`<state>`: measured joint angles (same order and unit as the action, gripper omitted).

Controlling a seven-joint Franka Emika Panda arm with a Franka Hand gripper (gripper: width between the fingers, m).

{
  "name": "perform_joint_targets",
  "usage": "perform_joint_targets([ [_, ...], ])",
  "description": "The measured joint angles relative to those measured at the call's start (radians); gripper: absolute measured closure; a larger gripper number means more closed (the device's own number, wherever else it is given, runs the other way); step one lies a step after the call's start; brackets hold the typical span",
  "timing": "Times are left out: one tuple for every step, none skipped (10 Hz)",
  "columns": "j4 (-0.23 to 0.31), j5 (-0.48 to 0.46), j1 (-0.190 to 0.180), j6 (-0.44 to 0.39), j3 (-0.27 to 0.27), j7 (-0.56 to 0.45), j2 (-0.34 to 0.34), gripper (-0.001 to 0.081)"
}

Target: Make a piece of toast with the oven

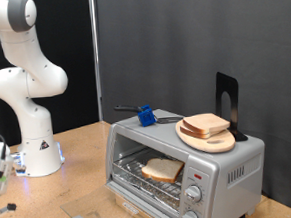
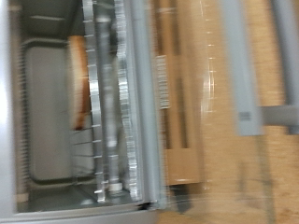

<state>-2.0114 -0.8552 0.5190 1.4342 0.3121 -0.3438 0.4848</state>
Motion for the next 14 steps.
perform_joint_targets([
  [0.007,0.001,0.000,0.024,-0.001,0.000,0.028,-0.0002],
  [0.018,0.001,0.000,0.036,-0.002,-0.003,0.053,-0.0002],
  [0.029,-0.001,0.000,0.045,-0.002,-0.008,0.073,-0.0002],
  [0.037,-0.006,0.001,0.053,-0.004,-0.020,0.089,-0.0002],
  [0.040,-0.015,0.001,0.059,-0.012,-0.037,0.104,-0.0002],
  [0.040,-0.025,0.001,0.064,-0.024,-0.055,0.115,-0.0002],
  [0.037,-0.030,0.000,0.069,-0.039,-0.070,0.125,-0.0002],
  [0.029,-0.031,-0.004,0.072,-0.055,-0.074,0.128,-0.0002],
  [0.016,-0.031,-0.010,0.075,-0.070,-0.076,0.128,-0.0002],
  [-0.005,-0.031,-0.021,0.081,-0.084,-0.077,0.128,-0.0002],
  [-0.028,-0.033,-0.034,0.094,-0.097,-0.078,0.126,-0.0002],
  [-0.050,-0.039,-0.046,0.110,-0.106,-0.079,0.121,-0.0002],
  [-0.074,-0.046,-0.056,0.121,-0.114,-0.079,0.114,-0.0002],
  [-0.095,-0.053,-0.065,0.125,-0.123,-0.079,0.108,-0.0002],
])
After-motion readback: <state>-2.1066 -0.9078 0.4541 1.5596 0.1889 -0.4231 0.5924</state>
